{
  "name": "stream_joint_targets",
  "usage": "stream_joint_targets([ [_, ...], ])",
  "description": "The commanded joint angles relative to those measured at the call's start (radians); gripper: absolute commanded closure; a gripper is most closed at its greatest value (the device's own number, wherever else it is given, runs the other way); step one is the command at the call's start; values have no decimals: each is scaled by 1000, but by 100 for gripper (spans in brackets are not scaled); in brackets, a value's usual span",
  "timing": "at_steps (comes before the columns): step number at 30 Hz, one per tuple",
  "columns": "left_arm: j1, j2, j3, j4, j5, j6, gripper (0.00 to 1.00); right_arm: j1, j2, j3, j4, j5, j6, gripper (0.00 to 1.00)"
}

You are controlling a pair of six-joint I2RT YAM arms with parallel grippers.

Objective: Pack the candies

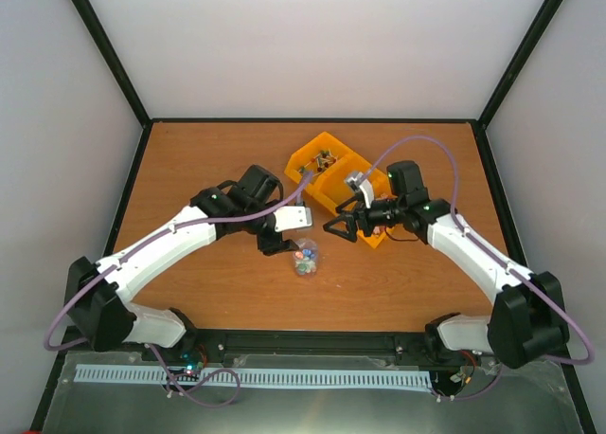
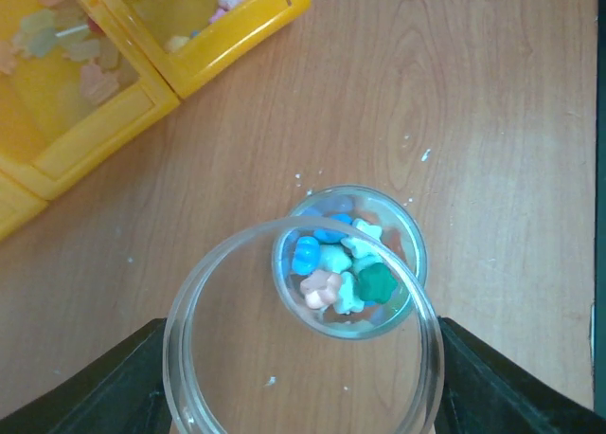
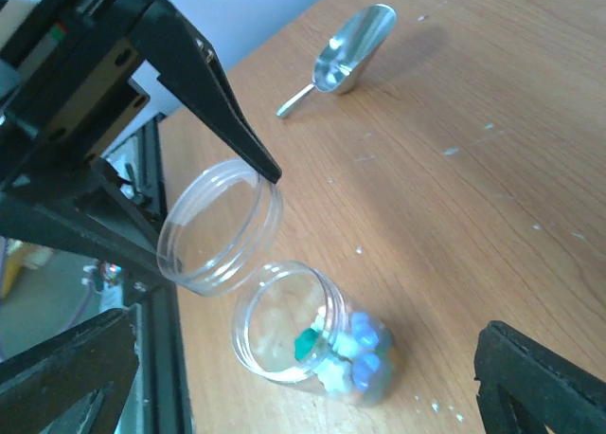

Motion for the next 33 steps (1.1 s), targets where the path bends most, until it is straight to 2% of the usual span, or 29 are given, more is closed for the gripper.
stream_joint_targets([
  [1,3,21,9,-24,57,-65,40,-1,-75,-70,61,105,-102,3],
  [15,-30,85,-17,6,49,-84,40,-27,-171,-157,97,300,-182,0],
  [22,-35,112,-19,12,60,-93,40,-48,-182,-187,101,347,-211,0],
  [33,-44,137,-22,38,74,-106,36,-61,-190,-199,119,334,-199,0],
])
